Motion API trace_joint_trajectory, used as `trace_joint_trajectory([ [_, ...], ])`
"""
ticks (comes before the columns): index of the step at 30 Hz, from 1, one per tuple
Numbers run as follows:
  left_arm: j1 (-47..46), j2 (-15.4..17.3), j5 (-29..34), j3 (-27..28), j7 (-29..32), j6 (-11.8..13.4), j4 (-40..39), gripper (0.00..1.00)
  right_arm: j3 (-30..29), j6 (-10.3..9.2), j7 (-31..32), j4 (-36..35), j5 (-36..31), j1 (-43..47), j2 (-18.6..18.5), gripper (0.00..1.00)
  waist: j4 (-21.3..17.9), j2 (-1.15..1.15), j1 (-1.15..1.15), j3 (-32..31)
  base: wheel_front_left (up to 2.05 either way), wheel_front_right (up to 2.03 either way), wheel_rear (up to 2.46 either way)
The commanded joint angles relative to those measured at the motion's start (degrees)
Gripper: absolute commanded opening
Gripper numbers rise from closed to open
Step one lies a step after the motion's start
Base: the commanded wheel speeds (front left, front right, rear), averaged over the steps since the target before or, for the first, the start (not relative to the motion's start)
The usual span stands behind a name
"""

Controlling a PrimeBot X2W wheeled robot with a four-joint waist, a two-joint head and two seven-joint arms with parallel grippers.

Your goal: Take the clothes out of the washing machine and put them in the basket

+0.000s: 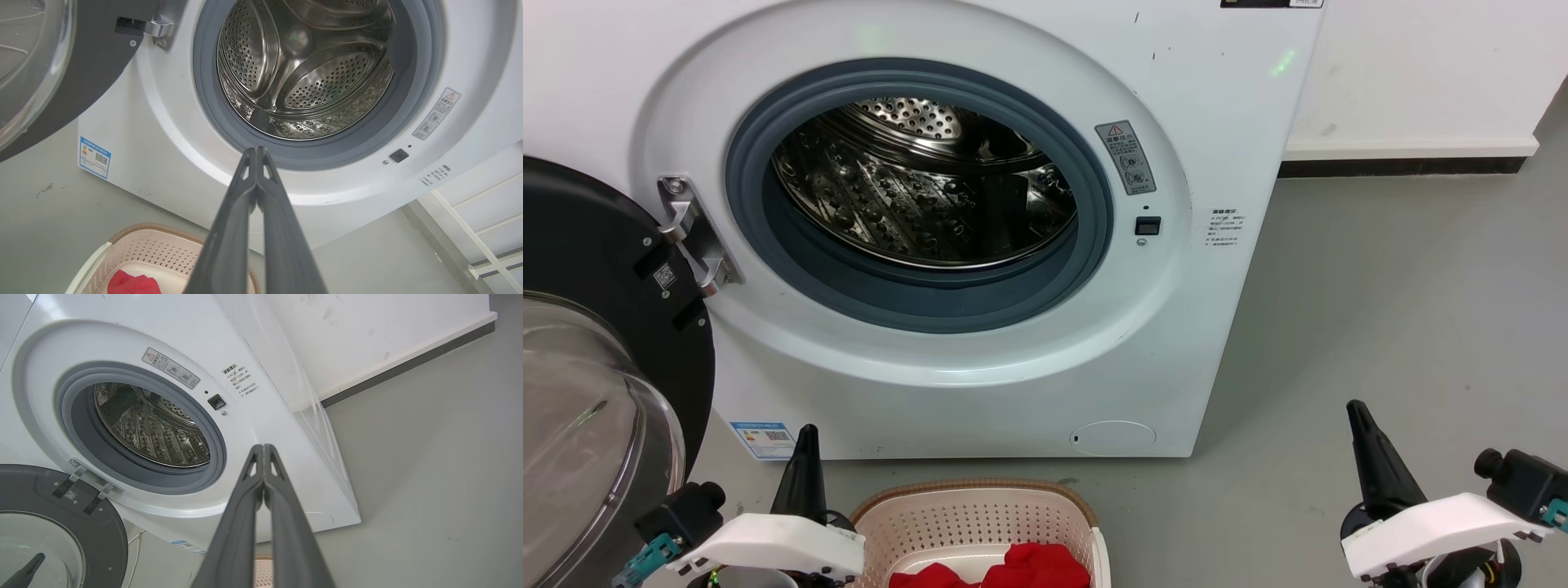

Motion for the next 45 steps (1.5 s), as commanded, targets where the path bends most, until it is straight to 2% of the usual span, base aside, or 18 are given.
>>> trace_joint_trajectory([
  [1, -1.8, 0.1, -2.4, 0.4, 0.5, -0.4, -0.8, 0.00, -0.2, 0.00, 0.3, -0.4, 2.7, -1.6, -0.5, 0.00, 0.0, 0.00, 0.00, 0.0, 0.00, 0.00, 0.00],
  [5, -2.3, 0.1, -10.6, 0.8, 2.5, -0.9, -0.6, 0.00, -0.8, -0.01, 1.4, 0.5, 11.5, -2.4, -0.7, 0.00, 0.2, 0.00, 0.00, 0.1, 0.00, 0.00, 0.00],
  [9, -2.5, 0.1, -13.6, 1.0, 3.3, -1.2, -0.5, 0.00, -1.0, -0.01, 1.7, 0.8, 14.8, -2.7, -0.7, 0.00, 0.2, 0.00, 0.00, 0.1, 0.00, 0.00, 0.00],
  [29, -3.3, 0.1, -27.2, 2.0, 6.7, -1.9, -0.1, 0.00, -2.2, -0.01, 3.7, 2.3, 29.2, -3.9, -0.9, 0.00, 0.5, 0.00, 0.00, 0.2, 0.00, 0.00, 0.00],
  [45, -3.9, 0.0, -35.9, 2.5, 8.9, -2.5, 0.1, 0.00, -3.1, -0.01, 5.1, 3.3, 38.2, -4.7, -0.8, 0.00, 0.7, 0.00, 0.00, 0.2, 0.00, 0.00, 0.00],
])
